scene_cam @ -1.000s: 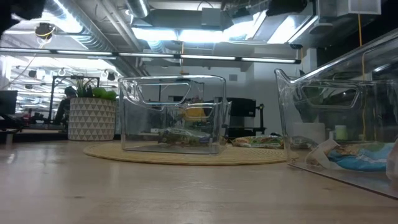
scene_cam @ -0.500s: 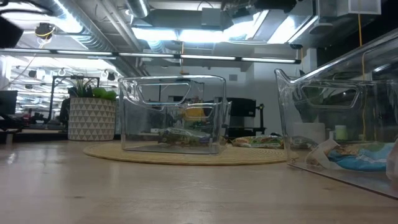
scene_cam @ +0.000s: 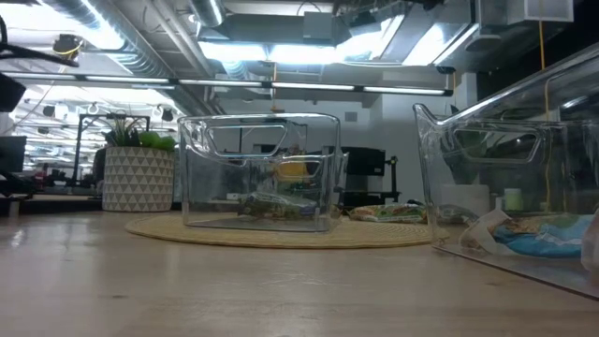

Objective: Pick and place Granola Bars by type
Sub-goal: Put the red granola bar pack into the bottom right transparent bin

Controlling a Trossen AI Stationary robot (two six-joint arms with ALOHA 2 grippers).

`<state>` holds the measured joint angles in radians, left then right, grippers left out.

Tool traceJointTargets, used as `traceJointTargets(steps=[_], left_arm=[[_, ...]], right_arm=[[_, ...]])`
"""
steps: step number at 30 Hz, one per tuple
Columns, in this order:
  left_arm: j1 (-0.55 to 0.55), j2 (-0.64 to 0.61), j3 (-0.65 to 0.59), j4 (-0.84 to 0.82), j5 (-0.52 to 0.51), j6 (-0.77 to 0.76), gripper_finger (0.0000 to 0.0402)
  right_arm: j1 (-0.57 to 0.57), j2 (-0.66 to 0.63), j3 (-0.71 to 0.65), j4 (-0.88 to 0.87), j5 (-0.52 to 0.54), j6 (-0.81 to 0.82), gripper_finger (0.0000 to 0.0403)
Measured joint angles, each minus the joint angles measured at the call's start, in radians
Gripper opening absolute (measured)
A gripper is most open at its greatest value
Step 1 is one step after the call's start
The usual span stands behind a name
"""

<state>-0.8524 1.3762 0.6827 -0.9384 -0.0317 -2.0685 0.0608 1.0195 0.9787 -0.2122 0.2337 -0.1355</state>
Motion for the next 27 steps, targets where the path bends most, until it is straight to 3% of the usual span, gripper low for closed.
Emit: traceJointTargets(steps=[5, 11, 27], left_arm=[[-0.012, 0.0, -0.078, 0.182, 0.002, -0.002, 0.0247], [-0.016, -0.003, -0.09, 0.204, 0.009, -0.005, 0.0213], [-0.017, -0.002, -0.089, 0.214, -0.003, -0.005, 0.0017]], right_arm=[[0.0, 0.0, 0.0, 0.02, 0.0, -0.008, 0.0205], [0.0, 0.0, 0.0, 0.031, 0.0, -0.026, 0.0205], [0.0, 0.0, 0.0, 0.028, 0.0, 0.012, 0.0205]])
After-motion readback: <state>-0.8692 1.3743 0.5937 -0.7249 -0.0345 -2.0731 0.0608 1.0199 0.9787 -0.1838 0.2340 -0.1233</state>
